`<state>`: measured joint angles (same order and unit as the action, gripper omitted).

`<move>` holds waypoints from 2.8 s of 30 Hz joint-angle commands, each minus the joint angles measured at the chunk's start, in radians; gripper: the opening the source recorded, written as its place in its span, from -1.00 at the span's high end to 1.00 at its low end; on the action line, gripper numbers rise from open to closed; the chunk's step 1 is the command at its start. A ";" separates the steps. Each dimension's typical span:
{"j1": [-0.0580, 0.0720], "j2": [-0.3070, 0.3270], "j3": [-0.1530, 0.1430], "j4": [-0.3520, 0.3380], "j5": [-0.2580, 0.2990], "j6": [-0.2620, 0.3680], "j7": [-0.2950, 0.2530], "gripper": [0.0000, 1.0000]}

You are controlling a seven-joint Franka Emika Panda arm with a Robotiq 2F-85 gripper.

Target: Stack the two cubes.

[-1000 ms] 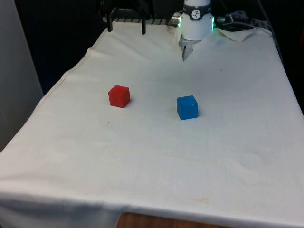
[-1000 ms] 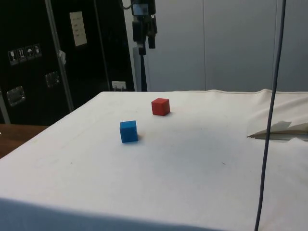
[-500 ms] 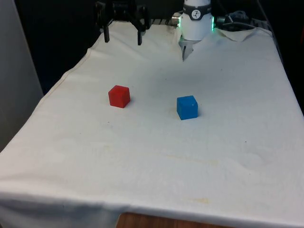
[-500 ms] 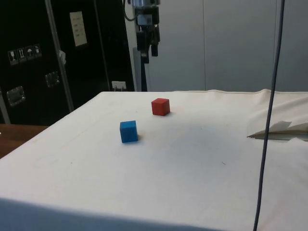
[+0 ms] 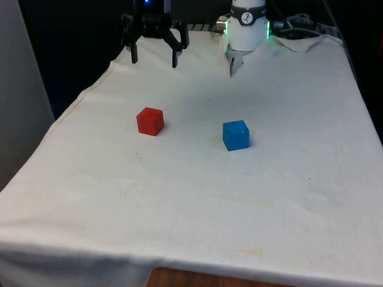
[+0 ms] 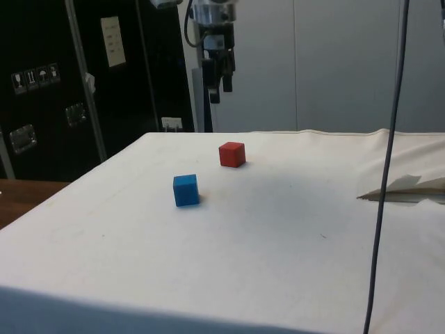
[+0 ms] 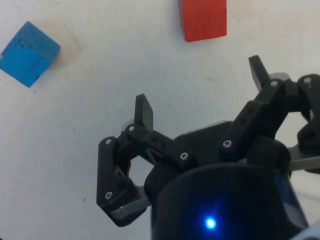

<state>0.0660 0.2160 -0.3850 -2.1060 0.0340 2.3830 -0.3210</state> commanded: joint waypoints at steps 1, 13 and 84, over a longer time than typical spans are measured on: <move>-0.005 0.004 0.002 -0.004 0.011 0.016 -0.012 -1.00; -0.007 0.033 -0.010 -0.006 0.014 0.036 -0.020 -1.00; -0.019 0.248 -0.006 -0.024 0.233 0.258 -0.111 -1.00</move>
<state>0.0560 0.4610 -0.4010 -2.1310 0.2520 2.6300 -0.4210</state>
